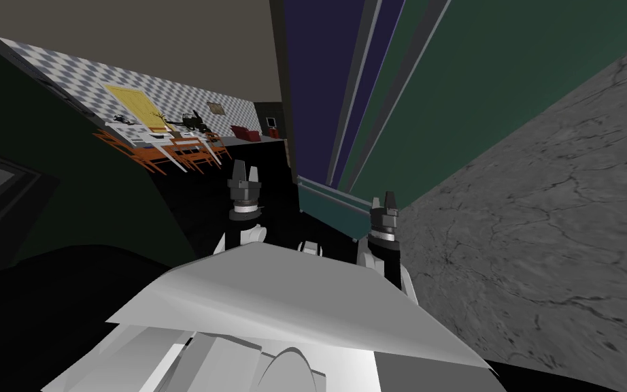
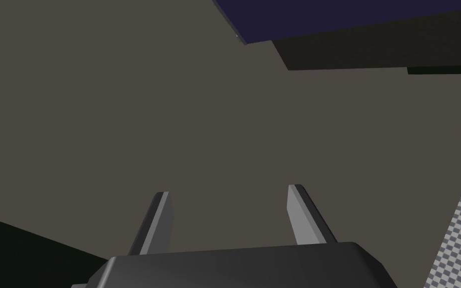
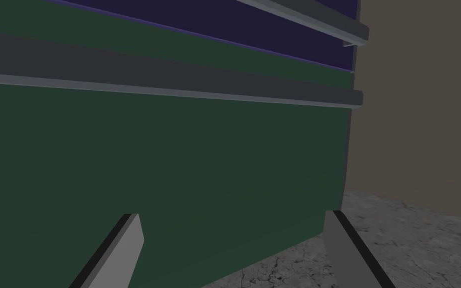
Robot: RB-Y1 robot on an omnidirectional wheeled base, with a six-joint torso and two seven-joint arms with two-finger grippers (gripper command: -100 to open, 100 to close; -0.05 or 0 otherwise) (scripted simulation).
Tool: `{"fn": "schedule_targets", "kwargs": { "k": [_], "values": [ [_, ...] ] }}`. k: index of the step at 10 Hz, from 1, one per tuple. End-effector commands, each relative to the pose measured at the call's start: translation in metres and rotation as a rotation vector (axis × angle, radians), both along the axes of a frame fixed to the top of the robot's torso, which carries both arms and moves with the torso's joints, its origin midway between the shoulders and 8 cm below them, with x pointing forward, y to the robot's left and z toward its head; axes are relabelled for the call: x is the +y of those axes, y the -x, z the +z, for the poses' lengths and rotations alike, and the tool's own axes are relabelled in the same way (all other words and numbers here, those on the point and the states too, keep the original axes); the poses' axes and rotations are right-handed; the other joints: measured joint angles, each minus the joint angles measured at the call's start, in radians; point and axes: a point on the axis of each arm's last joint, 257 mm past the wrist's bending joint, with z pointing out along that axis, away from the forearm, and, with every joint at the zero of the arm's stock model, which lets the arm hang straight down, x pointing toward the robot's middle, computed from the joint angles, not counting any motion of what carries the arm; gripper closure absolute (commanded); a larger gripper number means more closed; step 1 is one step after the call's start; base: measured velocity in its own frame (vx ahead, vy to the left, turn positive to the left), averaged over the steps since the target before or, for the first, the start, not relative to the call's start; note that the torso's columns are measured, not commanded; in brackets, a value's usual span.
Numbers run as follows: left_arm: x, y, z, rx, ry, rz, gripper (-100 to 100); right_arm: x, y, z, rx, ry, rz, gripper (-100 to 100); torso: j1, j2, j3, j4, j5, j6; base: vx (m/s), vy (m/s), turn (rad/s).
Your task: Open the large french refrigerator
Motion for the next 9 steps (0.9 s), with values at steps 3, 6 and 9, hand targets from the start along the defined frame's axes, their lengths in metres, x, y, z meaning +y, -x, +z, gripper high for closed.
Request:
{"fn": "schedule_targets", "kwargs": {
  "k": [3, 6, 9],
  "values": [
    [0.000, 0.000, 0.000, 0.000, 0.000, 0.000, 0, 0.004, -0.016, -0.017, 0.047, 0.172, -0.071, -100, 0.000, 0.002, 0.001, 0.001, 0.000, 0.000, 0.040, 0.054, -0.018],
    [0.000, 0.000, 0.000, 0.000, 0.000, 0.000, 0, 0.005, -0.026, -0.026, 0.071, 0.278, -0.123, -100, -0.001, 0.000, 0.000, 0.000, 0.000, 0.000, 0.040, 0.042, -0.018],
    [0.000, 0.000, 0.000, 0.000, 0.000, 0.000, 0, 0.005, -0.036, -0.036, 0.096, 0.393, -0.180, -100, -0.001, 0.001, 0.001, 0.000, 0.000, 0.000, 0.031, 0.033, -0.016]
  ]
}}
